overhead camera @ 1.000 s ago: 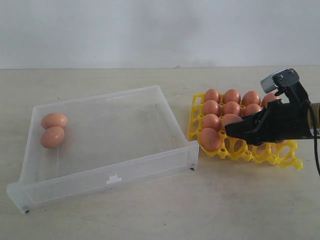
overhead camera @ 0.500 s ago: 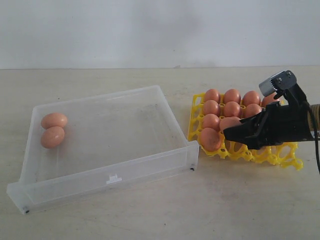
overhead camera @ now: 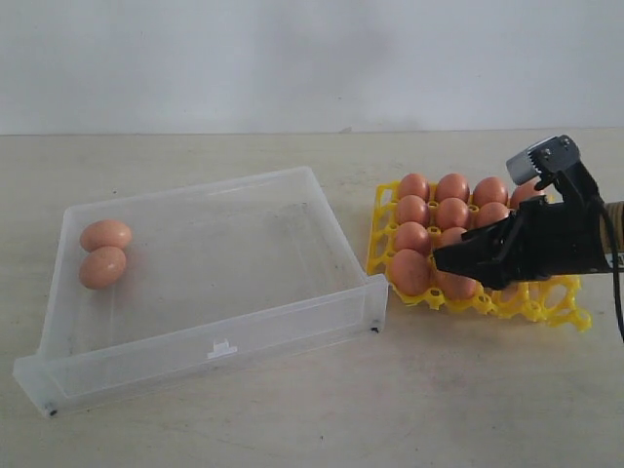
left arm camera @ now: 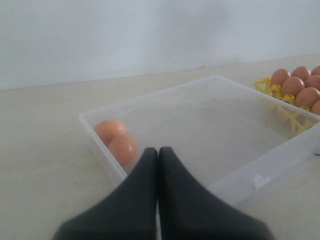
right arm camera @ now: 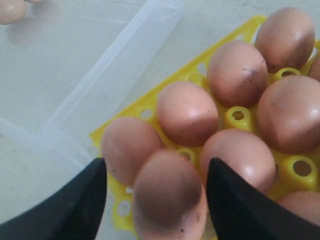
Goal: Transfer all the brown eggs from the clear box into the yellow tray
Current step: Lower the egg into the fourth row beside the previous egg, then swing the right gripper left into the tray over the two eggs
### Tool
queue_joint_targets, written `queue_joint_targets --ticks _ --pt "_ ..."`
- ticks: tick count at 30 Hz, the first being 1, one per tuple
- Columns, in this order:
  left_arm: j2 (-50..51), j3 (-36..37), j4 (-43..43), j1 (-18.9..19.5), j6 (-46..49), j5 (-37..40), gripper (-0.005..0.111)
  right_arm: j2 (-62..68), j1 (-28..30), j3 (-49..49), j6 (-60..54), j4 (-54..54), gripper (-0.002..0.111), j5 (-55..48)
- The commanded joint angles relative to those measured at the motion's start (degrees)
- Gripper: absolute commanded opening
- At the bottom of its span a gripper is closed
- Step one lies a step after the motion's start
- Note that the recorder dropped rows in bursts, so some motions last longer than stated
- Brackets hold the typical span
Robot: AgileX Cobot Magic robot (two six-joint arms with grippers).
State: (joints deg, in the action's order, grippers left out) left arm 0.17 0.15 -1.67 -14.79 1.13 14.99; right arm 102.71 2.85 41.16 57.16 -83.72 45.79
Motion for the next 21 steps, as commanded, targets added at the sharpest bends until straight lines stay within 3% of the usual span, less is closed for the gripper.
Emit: queue_joint_targets --ticks 1,9,11,13,15,18,21 --pt "-0.2 -0.1 -0.5 0.0 0.0 -0.4 -0.004 -0.7 0.0 -0.2 -0.2 2.6 0.061 0.6" --pt "-0.2 -0.1 -0.5 0.0 0.0 -0.4 -0.004 -0.8 0.0 -0.2 -0.1 5.1 0.06 2.3" --pt "-0.2 -0.1 -0.5 0.0 0.0 -0.4 -0.004 -1.0 0.0 -0.2 0.3 5.2 0.052 7.4" --pt "-0.2 -0.1 -0.5 0.0 0.0 -0.4 -0.004 -1.5 -1.0 0.5 0.2 5.7 0.031 16.8" --pt "-0.2 -0.1 -0.5 0.0 0.0 -0.4 -0.004 -2.0 -4.3 2.1 -1.3 7.1 0.003 21.6" --pt "-0.2 -0.1 -0.5 0.0 0.0 -0.4 -0.004 -2.3 -12.6 7.8 -6.0 10.9 0.0 20.7" --pt "-0.2 -0.1 -0.5 0.0 0.0 -0.4 -0.004 -2.0 -23.2 15.5 -13.1 16.1 0.0 11.3"
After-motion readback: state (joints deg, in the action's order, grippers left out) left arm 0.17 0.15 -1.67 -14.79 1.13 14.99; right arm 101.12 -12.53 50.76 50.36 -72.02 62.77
